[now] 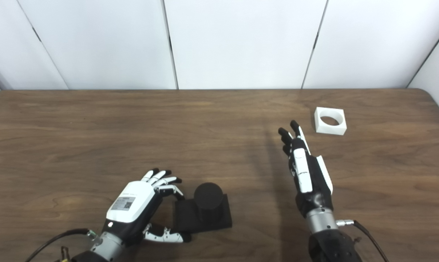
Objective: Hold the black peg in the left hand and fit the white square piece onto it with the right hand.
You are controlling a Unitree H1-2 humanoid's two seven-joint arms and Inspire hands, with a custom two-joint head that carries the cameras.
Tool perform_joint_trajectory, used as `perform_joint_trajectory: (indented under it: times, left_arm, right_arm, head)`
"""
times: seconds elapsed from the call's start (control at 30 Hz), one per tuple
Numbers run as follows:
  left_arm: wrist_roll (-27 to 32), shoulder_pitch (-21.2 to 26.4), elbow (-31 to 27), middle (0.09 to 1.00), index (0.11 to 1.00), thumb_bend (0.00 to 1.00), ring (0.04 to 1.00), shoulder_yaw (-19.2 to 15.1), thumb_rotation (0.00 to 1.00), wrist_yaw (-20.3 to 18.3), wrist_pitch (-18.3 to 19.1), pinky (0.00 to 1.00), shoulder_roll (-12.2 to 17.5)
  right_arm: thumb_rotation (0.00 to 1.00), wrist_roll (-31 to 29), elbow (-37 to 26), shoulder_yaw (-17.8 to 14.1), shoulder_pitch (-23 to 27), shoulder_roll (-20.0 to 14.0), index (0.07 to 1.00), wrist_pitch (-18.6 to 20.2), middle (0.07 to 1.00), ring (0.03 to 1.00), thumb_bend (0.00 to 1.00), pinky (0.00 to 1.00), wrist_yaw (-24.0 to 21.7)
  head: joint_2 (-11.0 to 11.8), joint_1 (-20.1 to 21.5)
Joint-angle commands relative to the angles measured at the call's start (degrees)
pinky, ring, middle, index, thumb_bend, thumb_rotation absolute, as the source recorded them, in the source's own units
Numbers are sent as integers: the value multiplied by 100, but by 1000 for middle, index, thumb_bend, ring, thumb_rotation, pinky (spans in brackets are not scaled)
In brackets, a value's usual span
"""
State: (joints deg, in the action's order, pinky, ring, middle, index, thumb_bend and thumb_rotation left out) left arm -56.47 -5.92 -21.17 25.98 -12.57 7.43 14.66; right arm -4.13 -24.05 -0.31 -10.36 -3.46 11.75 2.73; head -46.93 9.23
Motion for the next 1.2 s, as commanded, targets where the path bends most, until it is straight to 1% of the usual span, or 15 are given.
perform_joint_trajectory:
  times: [0.0,0.2,0.33,0.4,0.5,0.6,0.7,0.73,0.77,0.83,0.87,0.93,0.97,1.0,1.17]
  left_arm:
    - [-308,-113,159,848,488,512,935,95,52,-316,125,1000,19]
    - [-264,-83,226,851,487,513,938,92,50,-280,105,1000,22]
    - [-182,-57,252,846,488,513,934,72,51,-291,74,1000,56]
    - [-137,-43,283,841,487,513,927,64,50,-270,36,1000,82]
    - [-85,-21,316,838,487,513,925,50,51,-244,-11,1000,121]
    - [-44,8,321,836,487,513,924,25,51,-247,-74,998,164]
    - [16,30,353,836,488,514,923,-24,50,-230,-153,995,214]
    - [37,37,363,836,488,514,923,-38,50,-229,-167,996,227]
    - [52,44,372,837,488,514,923,-44,50,-224,-173,997,235]
    - [78,63,384,836,488,514,922,-52,50,-246,-156,994,242]
    - [84,73,379,838,488,514,924,-50,49,-272,-142,996,244]
    - [112,87,357,841,488,514,928,-55,49,-335,-106,998,239]
    - [132,92,347,843,488,514,930,-61,49,-361,-97,995,237]
    - [142,97,344,844,489,514,933,-63,49,-371,-112,997,244]
    - [155,105,371,844,488,513,924,-75,50,-351,-173,974,265]
  right_arm:
    - [1000,7,-196,64,-582,225,1000,-70,921,961,569,963,12]
    - [1000,-15,-159,69,-569,254,1000,-130,922,958,545,951,18]
    - [992,-112,-213,20,-525,355,1000,4,922,961,566,950,102]
    - [880,-148,-262,-8,-488,408,974,67,907,944,573,914,185]
    - [831,-112,-415,-22,-396,277,966,269,900,950,591,927,223]
    - [751,182,-734,-165,-148,-47,968,704,893,929,573,906,266]
    - [622,898,-933,-228,99,-462,952,1045,905,940,585,987,225]
    - [541,1212,-991,-221,195,-646,948,1217,917,953,613,994,155]
    - [551,1480,-1034,-230,289,-824,949,1358,920,951,627,997,50]
    - [535,1841,-1034,-354,552,-1267,956,1499,933,955,671,1000,-249]
    - [482,1943,-1001,-439,676,-1454,959,1510,951,971,717,1000,-395]
    - [461,2359,-906,-597,938,-1782,964,1515,960,973,751,995,-786]
    - [418,2613,-865,-666,1057,-1888,961,1516,964,967,778,964,-1015]
    - [431,2934,-771,-704,1226,-2065,963,1517,965,960,786,938,-1295]
    - [404,3966,-437,-788,1696,-2441,914,1516,997,1000,866,959,-2265]
  head:
    - [-7,8]
    - [26,97]
    - [17,257]
    - [44,328]
    - [83,429]
    - [102,579]
    - [119,757]
    - [133,832]
    - [138,849]
    - [164,971]
    - [168,983]
    - [191,1037]
    - [196,1044]
    - [208,1050]
    - [225,1074]
